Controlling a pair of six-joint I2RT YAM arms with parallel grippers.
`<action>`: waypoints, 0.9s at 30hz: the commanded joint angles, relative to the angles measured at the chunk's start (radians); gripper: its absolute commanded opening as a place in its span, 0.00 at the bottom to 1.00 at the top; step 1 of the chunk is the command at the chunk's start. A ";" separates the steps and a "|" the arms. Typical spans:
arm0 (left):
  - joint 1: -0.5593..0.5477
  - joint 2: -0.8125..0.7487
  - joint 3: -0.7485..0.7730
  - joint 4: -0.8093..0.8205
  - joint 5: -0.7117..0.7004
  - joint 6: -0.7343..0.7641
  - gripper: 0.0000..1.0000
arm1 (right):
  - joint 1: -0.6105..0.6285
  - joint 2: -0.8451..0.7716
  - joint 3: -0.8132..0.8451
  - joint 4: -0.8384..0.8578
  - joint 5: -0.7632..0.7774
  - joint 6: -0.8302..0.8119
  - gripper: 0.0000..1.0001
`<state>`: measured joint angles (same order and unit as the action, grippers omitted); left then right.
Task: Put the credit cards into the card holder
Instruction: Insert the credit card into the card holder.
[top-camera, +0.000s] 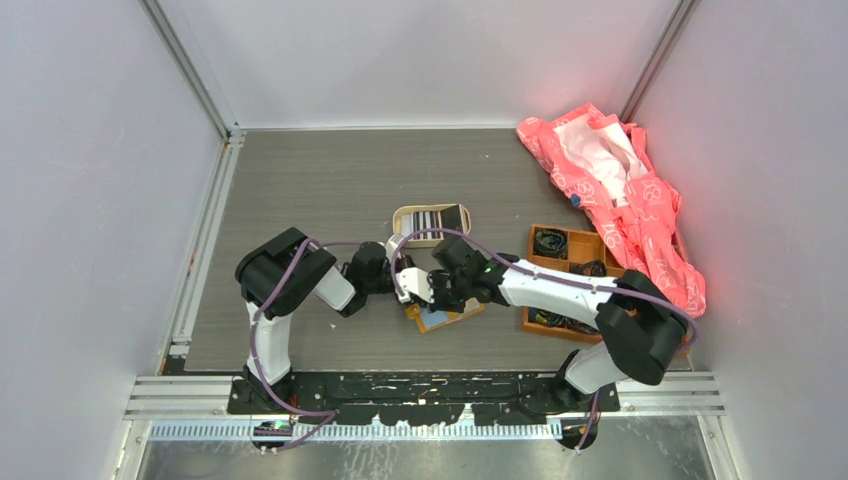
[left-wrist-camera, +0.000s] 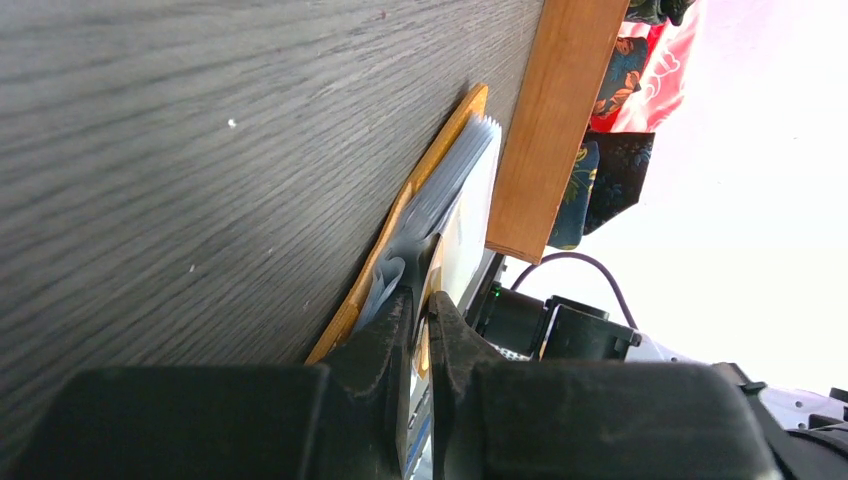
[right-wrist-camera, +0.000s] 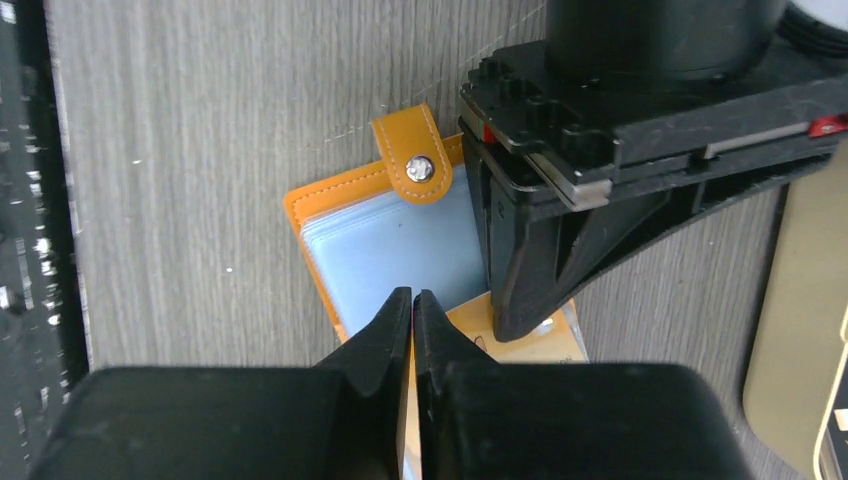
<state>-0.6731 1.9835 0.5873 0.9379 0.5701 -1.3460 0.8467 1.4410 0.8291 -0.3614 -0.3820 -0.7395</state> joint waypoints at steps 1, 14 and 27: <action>-0.005 0.031 0.014 -0.039 0.002 0.031 0.10 | 0.043 0.051 0.016 0.098 0.160 0.048 0.10; -0.006 0.040 0.021 -0.041 0.009 0.032 0.10 | 0.106 0.108 0.025 0.071 0.283 -0.033 0.09; -0.004 0.039 0.025 -0.050 0.019 0.039 0.16 | 0.073 0.097 0.031 -0.012 0.361 -0.120 0.08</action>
<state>-0.6735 1.9991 0.6056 0.9367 0.5846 -1.3457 0.9524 1.5555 0.8322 -0.3298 -0.0944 -0.8181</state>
